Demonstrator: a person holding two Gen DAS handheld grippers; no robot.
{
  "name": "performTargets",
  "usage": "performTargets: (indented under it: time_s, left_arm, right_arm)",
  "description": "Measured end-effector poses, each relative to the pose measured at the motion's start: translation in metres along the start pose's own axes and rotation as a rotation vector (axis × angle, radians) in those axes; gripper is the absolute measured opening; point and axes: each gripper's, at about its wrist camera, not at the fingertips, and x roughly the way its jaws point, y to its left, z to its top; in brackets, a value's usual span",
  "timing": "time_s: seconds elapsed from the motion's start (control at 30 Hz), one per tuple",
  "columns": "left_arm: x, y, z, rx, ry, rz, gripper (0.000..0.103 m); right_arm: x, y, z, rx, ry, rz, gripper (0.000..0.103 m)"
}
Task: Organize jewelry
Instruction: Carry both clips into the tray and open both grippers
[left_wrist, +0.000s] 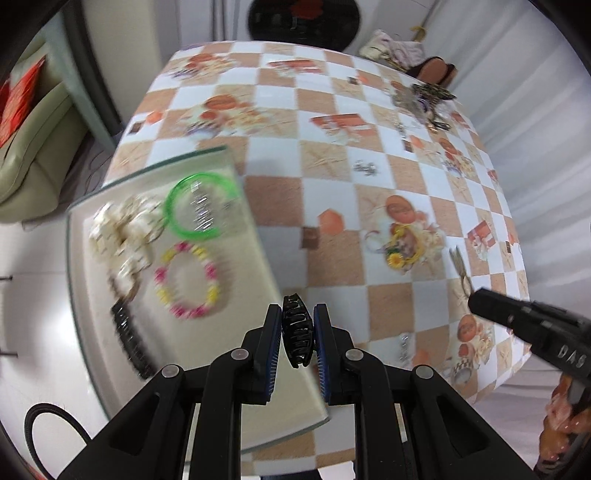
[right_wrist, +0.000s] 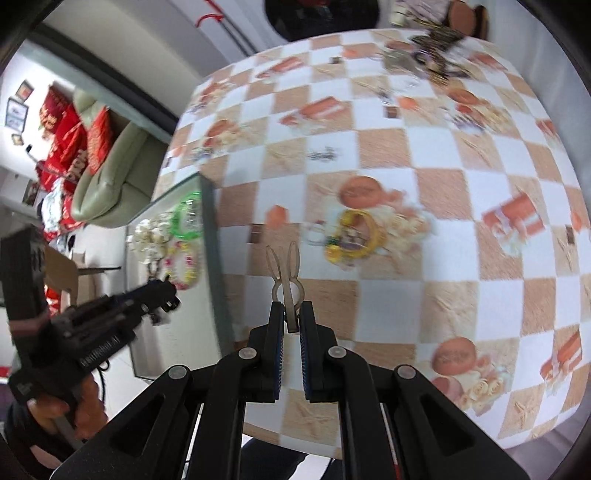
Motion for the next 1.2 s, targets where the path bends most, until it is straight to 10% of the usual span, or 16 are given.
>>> performTargets:
  time_s: [0.63,1.2]
  left_arm:
    - [-0.002,0.099,-0.070,-0.192,0.033,0.103,0.023]
    - [0.033,0.125,-0.091,-0.201,0.081,0.175,0.023]
  right_arm:
    - [0.074,0.130,0.009,-0.243,0.133,0.086,0.009]
    - [0.158,0.142,-0.011,-0.280,0.287,-0.030,0.009]
